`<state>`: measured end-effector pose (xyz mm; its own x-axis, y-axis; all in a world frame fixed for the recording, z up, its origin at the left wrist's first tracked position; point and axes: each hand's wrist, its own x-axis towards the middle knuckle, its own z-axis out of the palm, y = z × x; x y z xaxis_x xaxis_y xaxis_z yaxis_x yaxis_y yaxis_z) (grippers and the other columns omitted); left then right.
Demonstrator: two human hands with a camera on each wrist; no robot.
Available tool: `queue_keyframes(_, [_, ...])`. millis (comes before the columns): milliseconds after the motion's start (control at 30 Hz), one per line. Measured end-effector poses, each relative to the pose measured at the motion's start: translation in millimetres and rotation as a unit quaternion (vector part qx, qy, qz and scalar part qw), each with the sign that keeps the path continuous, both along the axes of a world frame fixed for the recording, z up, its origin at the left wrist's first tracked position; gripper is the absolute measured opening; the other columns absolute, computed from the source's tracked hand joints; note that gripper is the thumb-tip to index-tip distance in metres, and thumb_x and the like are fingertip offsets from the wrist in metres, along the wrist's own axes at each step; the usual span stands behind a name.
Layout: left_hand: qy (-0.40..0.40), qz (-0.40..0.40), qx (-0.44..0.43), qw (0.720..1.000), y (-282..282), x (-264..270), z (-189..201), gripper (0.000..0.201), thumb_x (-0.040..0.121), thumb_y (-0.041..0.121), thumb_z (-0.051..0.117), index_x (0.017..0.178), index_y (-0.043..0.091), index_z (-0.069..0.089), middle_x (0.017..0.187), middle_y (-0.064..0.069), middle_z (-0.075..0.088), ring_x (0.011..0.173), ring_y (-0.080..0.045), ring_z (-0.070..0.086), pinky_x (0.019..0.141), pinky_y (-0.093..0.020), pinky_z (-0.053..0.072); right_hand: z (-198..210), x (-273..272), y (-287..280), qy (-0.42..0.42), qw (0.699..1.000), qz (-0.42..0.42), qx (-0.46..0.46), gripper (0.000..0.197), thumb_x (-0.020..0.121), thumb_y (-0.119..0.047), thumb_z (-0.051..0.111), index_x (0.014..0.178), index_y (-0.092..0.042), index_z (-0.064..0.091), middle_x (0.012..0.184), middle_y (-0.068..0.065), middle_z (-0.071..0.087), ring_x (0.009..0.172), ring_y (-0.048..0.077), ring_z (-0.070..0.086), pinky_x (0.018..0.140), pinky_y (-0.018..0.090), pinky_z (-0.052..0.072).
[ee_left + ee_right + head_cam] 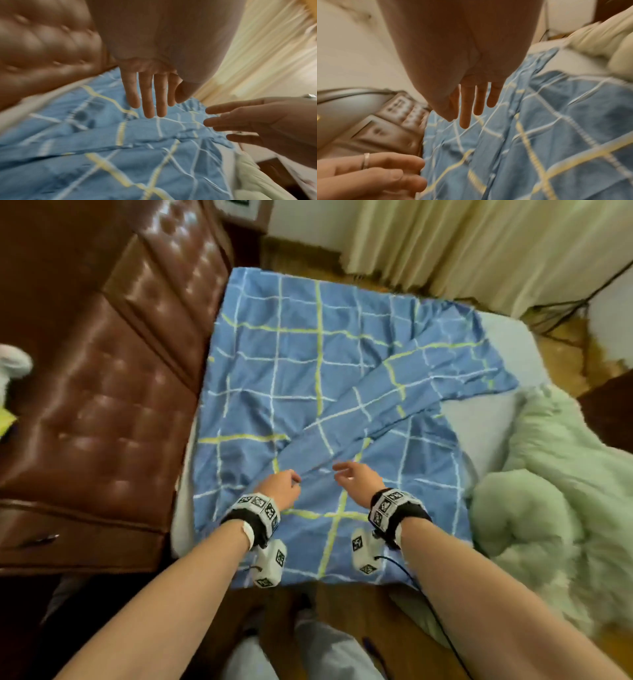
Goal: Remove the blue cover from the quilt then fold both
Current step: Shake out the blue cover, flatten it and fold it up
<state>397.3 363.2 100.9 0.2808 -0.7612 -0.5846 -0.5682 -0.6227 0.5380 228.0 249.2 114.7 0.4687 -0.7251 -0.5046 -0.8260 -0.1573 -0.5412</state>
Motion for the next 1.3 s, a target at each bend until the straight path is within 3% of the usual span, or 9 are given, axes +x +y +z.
queue_keyframes(100, [0.000,-0.144,-0.014,0.989,-48,-73,40,0.028,0.094,0.021,0.050,0.119,0.021,0.063,0.120,-0.005,0.067,0.106,-0.028,0.064,0.091,-0.034,0.050,33,-98,-14,0.014,0.997,-0.080,-0.012,0.029,0.092,-0.020,0.061,0.120,-0.021,0.067,0.114,0.001,0.071,0.103,0.021,0.066,0.087,0.031,0.052])
queue_keyframes(167, [-0.027,-0.237,-0.020,0.971,-73,-126,65,0.027,0.094,0.022,0.051,0.117,0.021,0.064,0.115,-0.004,0.068,0.107,-0.027,0.064,0.092,-0.033,0.050,52,-169,-13,0.029,0.991,-0.128,-0.014,0.032,0.090,-0.022,0.064,0.121,-0.019,0.067,0.118,0.001,0.069,0.107,0.019,0.065,0.092,0.029,0.050])
queue_keyframes(267, [-0.060,-0.348,-0.036,0.935,-110,-217,93,0.029,0.092,0.028,0.054,0.120,0.025,0.062,0.117,0.000,0.068,0.111,-0.023,0.062,0.095,-0.033,0.048,76,-282,-5,0.039,0.976,-0.211,-0.046,0.034,0.086,-0.027,0.068,0.120,-0.022,0.069,0.120,0.000,0.069,0.113,0.021,0.063,0.099,0.032,0.048])
queue_keyframes(433, [-0.055,-0.487,-0.077,0.868,-155,-391,120,0.035,0.090,0.028,0.060,0.124,0.020,0.062,0.123,0.001,0.065,0.112,-0.019,0.061,0.095,-0.029,0.046,89,-468,30,0.062,0.928,-0.358,-0.086,0.036,0.084,-0.028,0.073,0.119,-0.021,0.069,0.126,0.004,0.066,0.117,0.024,0.060,0.100,0.030,0.045])
queue_keyframes(600, [-0.053,-0.574,-0.074,0.814,-179,-591,121,0.038,0.089,0.034,0.061,0.125,0.021,0.061,0.123,-0.001,0.065,0.110,-0.020,0.062,0.096,-0.030,0.048,87,-648,72,0.071,0.880,-0.468,-0.035,0.039,0.081,-0.037,0.073,0.119,-0.031,0.067,0.130,0.002,0.062,0.123,0.025,0.054,0.102,0.034,0.045])
queue_keyframes(733, [-0.045,-0.643,-0.102,0.758,-185,-763,131,0.038,0.091,0.034,0.059,0.127,0.020,0.062,0.125,0.001,0.064,0.111,-0.020,0.061,0.094,-0.026,0.045,112,-787,86,0.070,0.850,-0.518,-0.066,0.041,0.083,-0.040,0.068,0.123,-0.034,0.064,0.132,-0.003,0.061,0.120,0.024,0.056,0.103,0.041,0.046])
queue_keyframes(900, [-0.038,-0.708,-0.132,0.692,-199,-927,155,0.038,0.092,0.037,0.056,0.126,0.020,0.062,0.125,-0.001,0.064,0.111,-0.020,0.060,0.097,-0.033,0.047,129,-923,90,0.065,0.820,-0.564,-0.075,0.042,0.086,-0.040,0.066,0.127,-0.034,0.060,0.141,-0.002,0.053,0.133,0.025,0.042,0.110,0.043,0.037])
queue_keyframes(1167, [-0.059,-0.741,-0.140,0.654,-295,-1164,147,0.040,0.093,0.036,0.057,0.129,0.018,0.060,0.128,-0.005,0.063,0.114,-0.022,0.060,0.098,-0.036,0.048,130,-1130,35,0.052,0.796,-0.598,-0.076,0.042,0.086,-0.041,0.066,0.127,-0.037,0.057,0.138,-0.006,0.055,0.130,0.019,0.045,0.106,0.042,0.041])
queue_keyframes(1300, [-0.049,-0.739,-0.125,0.661,-360,-1291,135,0.040,0.093,0.038,0.058,0.129,0.019,0.060,0.128,-0.001,0.062,0.110,-0.020,0.061,0.093,-0.034,0.051,143,-1256,-29,0.065,0.803,-0.589,-0.072,0.043,0.088,-0.039,0.066,0.129,-0.034,0.056,0.137,-0.006,0.055,0.128,0.017,0.048,0.105,0.041,0.043])
